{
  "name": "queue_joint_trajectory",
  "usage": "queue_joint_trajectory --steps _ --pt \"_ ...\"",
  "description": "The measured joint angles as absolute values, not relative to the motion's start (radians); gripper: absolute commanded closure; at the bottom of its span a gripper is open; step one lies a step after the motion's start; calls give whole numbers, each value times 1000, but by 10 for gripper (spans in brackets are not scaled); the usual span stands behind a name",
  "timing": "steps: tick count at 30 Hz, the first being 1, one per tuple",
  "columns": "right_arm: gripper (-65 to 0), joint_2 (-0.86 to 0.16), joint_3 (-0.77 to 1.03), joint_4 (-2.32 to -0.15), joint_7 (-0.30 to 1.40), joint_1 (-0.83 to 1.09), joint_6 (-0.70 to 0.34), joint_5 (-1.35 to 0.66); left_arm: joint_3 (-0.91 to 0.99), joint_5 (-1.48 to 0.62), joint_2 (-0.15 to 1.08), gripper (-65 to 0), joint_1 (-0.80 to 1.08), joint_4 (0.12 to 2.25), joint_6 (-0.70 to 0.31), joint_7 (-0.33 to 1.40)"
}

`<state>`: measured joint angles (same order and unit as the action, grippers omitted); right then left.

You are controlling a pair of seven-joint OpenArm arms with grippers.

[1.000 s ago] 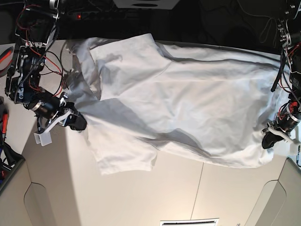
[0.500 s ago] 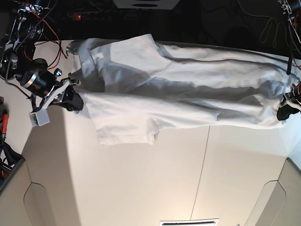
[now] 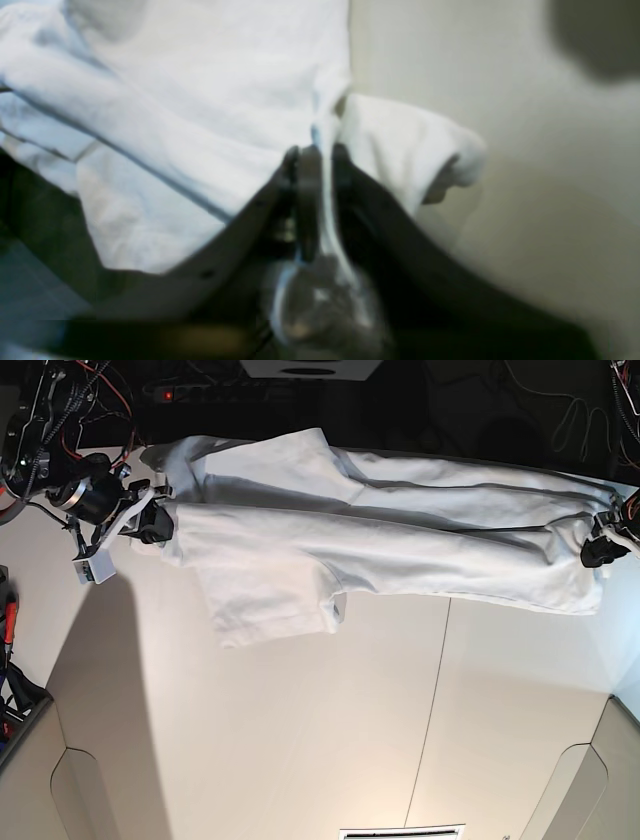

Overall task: Layout the t-shirt on the table in an organized manner, then fold the t-shirt properly
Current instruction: 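Fold the shirt lengthwise with both grippers, lifting the hem edge over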

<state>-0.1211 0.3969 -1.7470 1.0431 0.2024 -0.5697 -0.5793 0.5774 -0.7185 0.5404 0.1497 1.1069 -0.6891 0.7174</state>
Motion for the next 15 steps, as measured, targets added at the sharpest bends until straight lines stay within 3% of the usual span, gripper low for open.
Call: queue_joint_trajectory --steps 1,2,11,15 --pt "-267 -121 397 -1747 1045 202 -569 -591 577 -717 540 -242 150 1107 -689 717" --pt "-279 -121 397 -1747 1045 202 -569 -606 577 -717 540 -242 150 1107 -689 718" --pt "-278 -121 397 -1878 965 111 -574 -615 577 -727 540 -242 150 1107 -690 717" --pt "-278 -100 397 -1797 926 -2 -540 -478 577 -728 540 -241 150 1107 -689 714"
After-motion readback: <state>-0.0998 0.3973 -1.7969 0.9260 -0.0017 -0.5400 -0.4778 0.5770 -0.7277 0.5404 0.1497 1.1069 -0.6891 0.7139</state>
